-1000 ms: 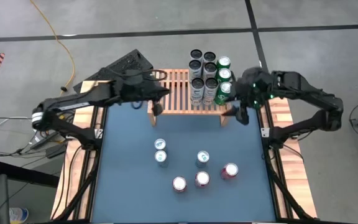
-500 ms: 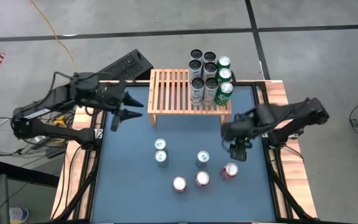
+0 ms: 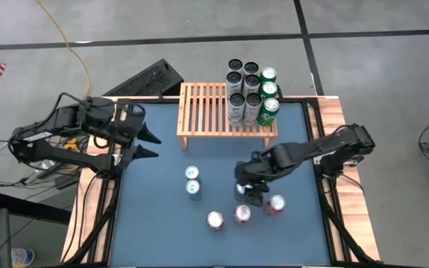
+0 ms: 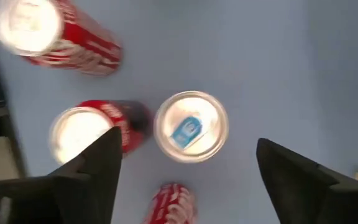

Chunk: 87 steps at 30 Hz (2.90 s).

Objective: Place canned beverage on shelf
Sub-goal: Put the bottom right blue soda can on the shelf

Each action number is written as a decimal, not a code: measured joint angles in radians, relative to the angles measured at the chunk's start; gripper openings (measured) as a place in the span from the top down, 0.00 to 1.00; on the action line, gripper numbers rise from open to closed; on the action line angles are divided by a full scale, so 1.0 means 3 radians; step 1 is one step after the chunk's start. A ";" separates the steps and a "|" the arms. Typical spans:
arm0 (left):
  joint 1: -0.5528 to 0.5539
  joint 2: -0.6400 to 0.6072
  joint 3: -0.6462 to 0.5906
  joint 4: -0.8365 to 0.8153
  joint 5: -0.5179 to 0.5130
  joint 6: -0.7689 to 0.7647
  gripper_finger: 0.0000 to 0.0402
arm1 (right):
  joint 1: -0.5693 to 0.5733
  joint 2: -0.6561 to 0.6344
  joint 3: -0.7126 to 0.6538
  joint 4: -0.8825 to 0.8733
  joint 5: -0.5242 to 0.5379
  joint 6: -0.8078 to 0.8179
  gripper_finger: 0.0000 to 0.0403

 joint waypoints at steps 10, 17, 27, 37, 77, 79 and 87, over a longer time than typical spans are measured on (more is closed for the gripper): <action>-0.0148 0.0051 -0.0003 -0.0148 -0.0062 -0.0051 0.45 | -0.0115 0.0568 0.0000 0.0038 -0.0072 0.0091 0.06; -0.0223 0.0054 -0.0003 -0.0154 -0.0244 0.0020 0.45 | -0.0120 0.0782 -0.0001 0.0029 -0.0178 0.0411 0.10; -0.0226 0.0056 -0.0126 -0.0095 -0.0471 0.0020 0.45 | -0.0115 0.0758 0.0000 0.0045 -0.0174 0.0617 0.38; -0.0226 0.0164 -0.0156 0.0002 -0.0440 0.0045 0.45 | -0.0065 0.0766 0.0101 -0.0035 -0.0149 0.0413 0.53; 0.0422 0.1898 -0.0153 0.2742 0.3260 -0.0133 0.45 | 0.0267 0.0671 0.2499 -0.0745 0.0901 -0.3158 0.53; 0.0455 0.2036 -0.0154 0.2918 0.3363 -0.0205 0.45 | 0.0303 0.0670 0.2502 -0.0681 0.0901 -0.3184 0.53; 0.0549 0.2403 -0.0154 0.3071 0.3494 -0.0280 0.43 | 0.0346 0.0670 0.2501 -0.0636 0.0893 -0.3132 0.53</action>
